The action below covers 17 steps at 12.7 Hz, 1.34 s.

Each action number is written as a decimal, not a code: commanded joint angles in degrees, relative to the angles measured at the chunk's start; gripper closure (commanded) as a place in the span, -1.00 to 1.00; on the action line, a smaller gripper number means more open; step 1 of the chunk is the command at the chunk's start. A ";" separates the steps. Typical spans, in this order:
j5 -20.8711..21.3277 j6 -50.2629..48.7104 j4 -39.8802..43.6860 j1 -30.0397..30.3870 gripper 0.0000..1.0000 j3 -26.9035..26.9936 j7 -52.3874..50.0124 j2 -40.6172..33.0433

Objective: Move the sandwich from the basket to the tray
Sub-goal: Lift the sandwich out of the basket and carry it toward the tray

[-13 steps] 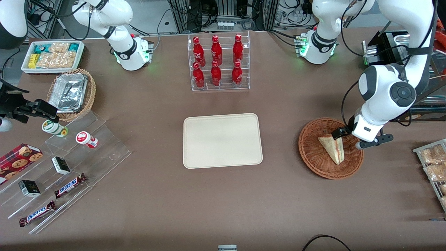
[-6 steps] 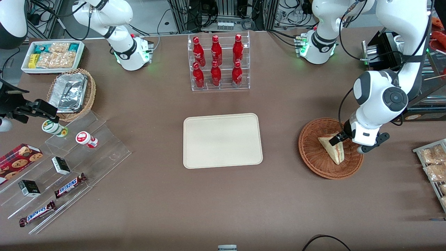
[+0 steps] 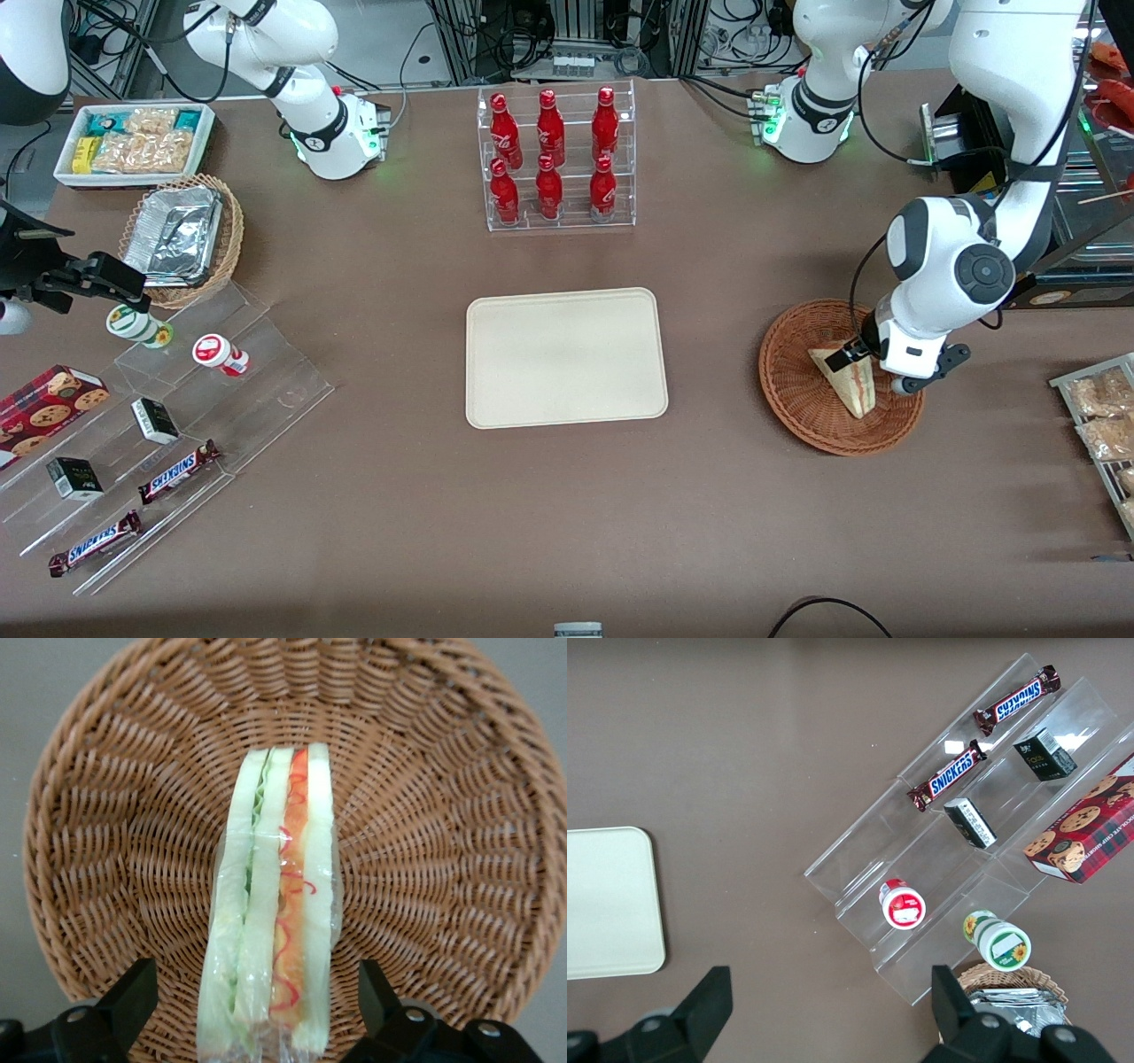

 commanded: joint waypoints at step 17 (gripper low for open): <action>2.23 -12.94 9.17 -2.69 1.00 -15.96 -0.40 -2.44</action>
